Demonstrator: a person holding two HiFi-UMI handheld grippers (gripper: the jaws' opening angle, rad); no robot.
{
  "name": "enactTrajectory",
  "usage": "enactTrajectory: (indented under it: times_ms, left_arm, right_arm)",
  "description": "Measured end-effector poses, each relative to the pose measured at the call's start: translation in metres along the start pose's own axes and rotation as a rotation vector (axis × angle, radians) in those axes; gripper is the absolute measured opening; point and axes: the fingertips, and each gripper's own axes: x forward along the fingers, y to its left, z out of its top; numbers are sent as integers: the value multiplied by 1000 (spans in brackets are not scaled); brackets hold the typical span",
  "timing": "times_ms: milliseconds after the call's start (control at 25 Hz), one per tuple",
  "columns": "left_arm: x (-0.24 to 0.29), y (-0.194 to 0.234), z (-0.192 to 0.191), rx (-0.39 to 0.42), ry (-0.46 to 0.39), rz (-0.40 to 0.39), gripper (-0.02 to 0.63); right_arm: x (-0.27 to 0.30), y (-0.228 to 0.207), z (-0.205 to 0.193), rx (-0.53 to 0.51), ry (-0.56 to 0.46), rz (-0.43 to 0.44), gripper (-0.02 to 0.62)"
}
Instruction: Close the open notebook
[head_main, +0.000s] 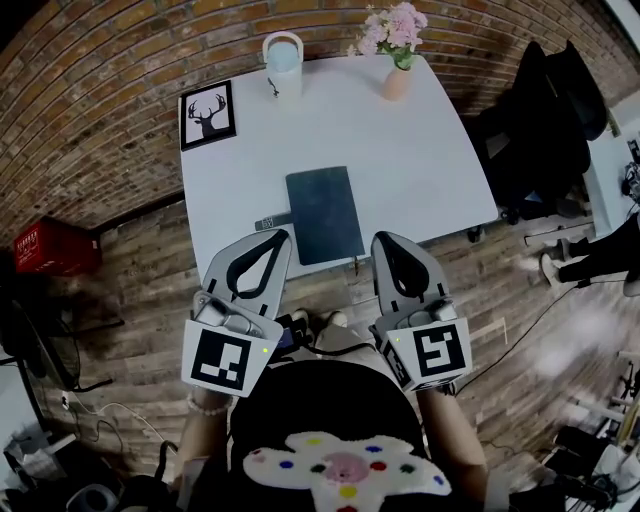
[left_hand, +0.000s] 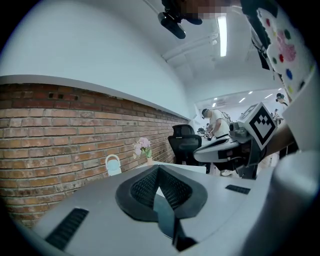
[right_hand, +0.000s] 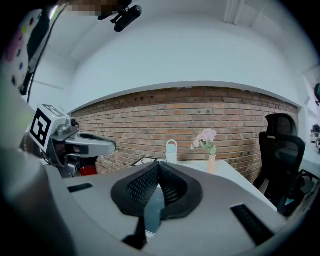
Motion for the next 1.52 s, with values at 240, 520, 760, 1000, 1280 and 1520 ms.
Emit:
enactTrajectory:
  times_ms: [240,520,760,1000,1280,1520]
  left_arm:
    - [1,2,4,11,-6,-4,14]
    - [3,2,3,15,-6,-5,15]
    - [5,1,2,18,-2,-6,15]
    - [6,-2,1,18,2,-9,15]
    - [5,-5,1,24,3,-9,14]
    - [5,-5,1,24,5,-4,15]
  right_arm:
    - [-2,0,-1,9,-18,1,32]
    - [1,-4,-1,5,-18,1,32]
    - [2,-4,0,13,2,-8,32]
    - [2,-3,-1,0,-18,18,32]
    - [2,-4,-5,7,-13,24,32]
    - [1,-5,-5,7,2,22,32]
